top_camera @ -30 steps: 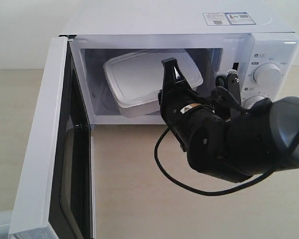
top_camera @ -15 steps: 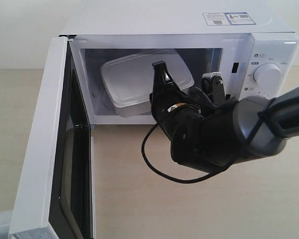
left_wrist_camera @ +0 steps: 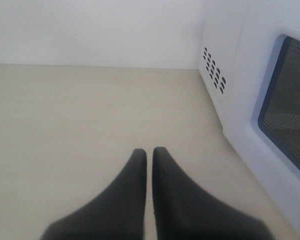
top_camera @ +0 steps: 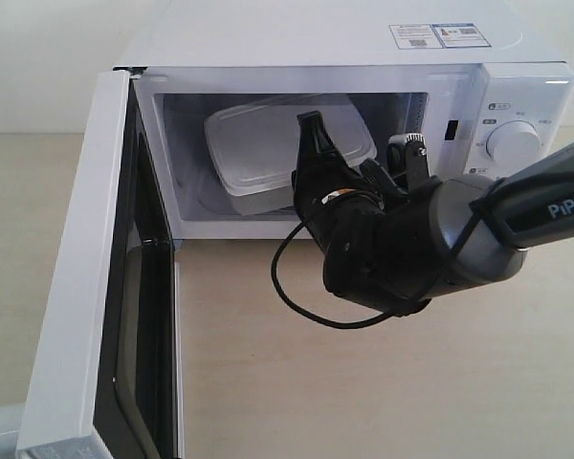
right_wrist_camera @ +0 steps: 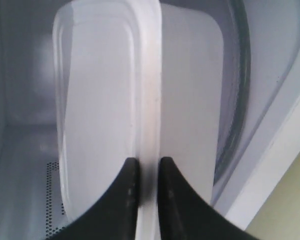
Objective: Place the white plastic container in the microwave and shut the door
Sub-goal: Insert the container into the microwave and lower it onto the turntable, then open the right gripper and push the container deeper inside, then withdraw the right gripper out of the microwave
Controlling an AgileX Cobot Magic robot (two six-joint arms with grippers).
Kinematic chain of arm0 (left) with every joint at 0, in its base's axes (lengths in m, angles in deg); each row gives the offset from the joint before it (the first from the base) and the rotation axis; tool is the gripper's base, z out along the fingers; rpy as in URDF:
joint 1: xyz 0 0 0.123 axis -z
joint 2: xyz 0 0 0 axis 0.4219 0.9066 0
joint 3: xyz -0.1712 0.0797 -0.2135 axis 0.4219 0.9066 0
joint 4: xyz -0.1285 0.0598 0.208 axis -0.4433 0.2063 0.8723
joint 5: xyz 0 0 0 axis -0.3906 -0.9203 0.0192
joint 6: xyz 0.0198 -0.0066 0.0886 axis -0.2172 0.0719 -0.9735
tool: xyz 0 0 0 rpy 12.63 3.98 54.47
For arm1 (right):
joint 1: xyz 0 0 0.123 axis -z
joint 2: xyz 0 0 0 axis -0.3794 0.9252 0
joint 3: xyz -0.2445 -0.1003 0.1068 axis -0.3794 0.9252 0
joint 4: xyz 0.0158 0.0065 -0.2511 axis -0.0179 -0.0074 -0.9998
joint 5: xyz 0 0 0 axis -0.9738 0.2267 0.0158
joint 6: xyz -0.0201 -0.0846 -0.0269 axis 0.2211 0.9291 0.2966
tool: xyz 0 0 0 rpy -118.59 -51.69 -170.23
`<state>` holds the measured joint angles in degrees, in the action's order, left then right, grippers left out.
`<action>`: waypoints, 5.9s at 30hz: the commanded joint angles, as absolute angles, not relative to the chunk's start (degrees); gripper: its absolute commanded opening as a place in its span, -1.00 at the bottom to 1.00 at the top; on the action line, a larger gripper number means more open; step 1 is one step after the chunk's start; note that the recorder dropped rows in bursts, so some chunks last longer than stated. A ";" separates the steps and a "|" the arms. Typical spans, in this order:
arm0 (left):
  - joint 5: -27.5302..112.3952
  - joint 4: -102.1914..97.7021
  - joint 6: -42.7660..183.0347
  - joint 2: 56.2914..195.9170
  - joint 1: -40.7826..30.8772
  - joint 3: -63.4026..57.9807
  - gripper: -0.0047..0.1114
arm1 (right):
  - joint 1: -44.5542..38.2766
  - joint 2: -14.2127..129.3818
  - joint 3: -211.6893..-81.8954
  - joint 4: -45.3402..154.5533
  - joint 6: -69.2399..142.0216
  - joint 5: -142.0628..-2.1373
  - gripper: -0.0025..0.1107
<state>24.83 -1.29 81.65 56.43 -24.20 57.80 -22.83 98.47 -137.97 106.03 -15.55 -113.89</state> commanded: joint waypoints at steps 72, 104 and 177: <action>24.87 -1.56 81.84 56.29 -24.40 57.98 -0.84 | -19.63 96.10 -138.83 94.51 -0.24 -102.73 -0.15; 24.87 -1.56 81.84 56.29 -24.40 57.98 -0.84 | -19.31 104.56 -142.96 82.63 52.51 -107.32 -0.96; 24.87 -1.56 81.84 56.29 -24.40 57.98 -0.84 | -19.38 47.89 -124.89 84.69 52.41 -32.43 -0.96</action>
